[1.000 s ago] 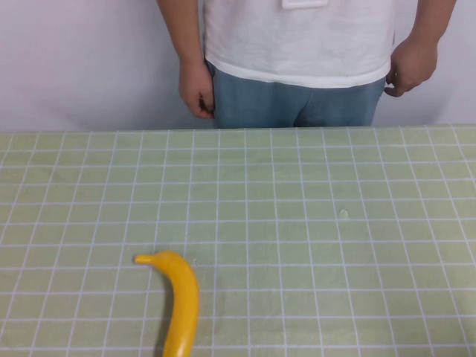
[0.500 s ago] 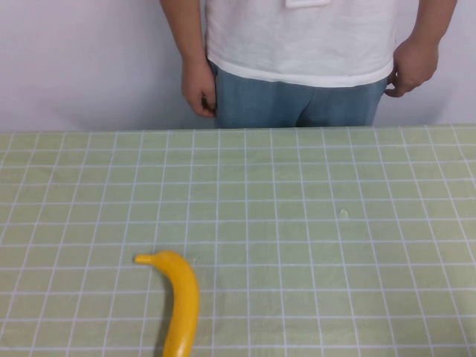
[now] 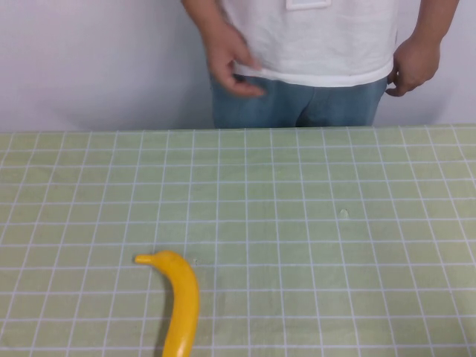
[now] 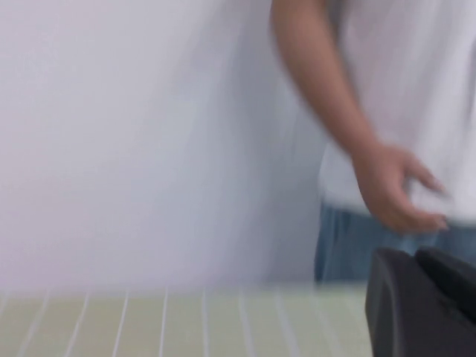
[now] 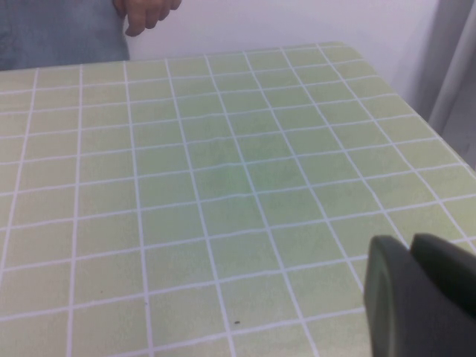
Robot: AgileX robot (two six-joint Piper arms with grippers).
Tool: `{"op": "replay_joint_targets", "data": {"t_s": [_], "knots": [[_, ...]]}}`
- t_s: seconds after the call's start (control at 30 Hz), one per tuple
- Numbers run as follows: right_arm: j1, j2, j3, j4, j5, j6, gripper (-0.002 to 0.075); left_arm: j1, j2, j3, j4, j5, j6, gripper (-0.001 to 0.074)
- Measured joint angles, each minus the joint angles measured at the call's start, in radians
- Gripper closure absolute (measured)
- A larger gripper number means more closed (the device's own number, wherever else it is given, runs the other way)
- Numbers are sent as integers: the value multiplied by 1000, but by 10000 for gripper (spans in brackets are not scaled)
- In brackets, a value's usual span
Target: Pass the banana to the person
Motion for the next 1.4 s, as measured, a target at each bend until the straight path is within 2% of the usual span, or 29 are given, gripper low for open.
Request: {"op": "replay_joint_targets", "data": {"t_s": [0.23, 0.3, 0.43, 0.53, 0.6, 0.7, 0.87, 0.97, 1.03, 1.3, 1.4], "knots": [[0, 0, 0, 0, 0, 0, 735, 0, 0, 0, 0, -200, -8, 731], [0, 0, 0, 0, 0, 0, 735, 0, 0, 0, -4, -308, -29, 731], [0, 0, 0, 0, 0, 0, 735, 0, 0, 0, -43, -674, -39, 731], [0, 0, 0, 0, 0, 0, 735, 0, -2, -70, -121, -755, -40, 731], [0, 0, 0, 0, 0, 0, 735, 0, -2, -156, -179, -720, -17, 731], [0, 0, 0, 0, 0, 0, 735, 0, -2, -316, -225, -556, 36, 731], [0, 0, 0, 0, 0, 0, 735, 0, 77, -618, -245, -76, 61, 731], [0, 0, 0, 0, 0, 0, 735, 0, 172, -734, -228, 192, 72, 731], [0, 0, 0, 0, 0, 0, 735, 0, 212, -770, -189, 308, 86, 731], [0, 0, 0, 0, 0, 0, 735, 0, 282, -789, -153, 438, 50, 731], [0, 0, 0, 0, 0, 0, 735, 0, 330, -821, -153, 538, 50, 731]]}}
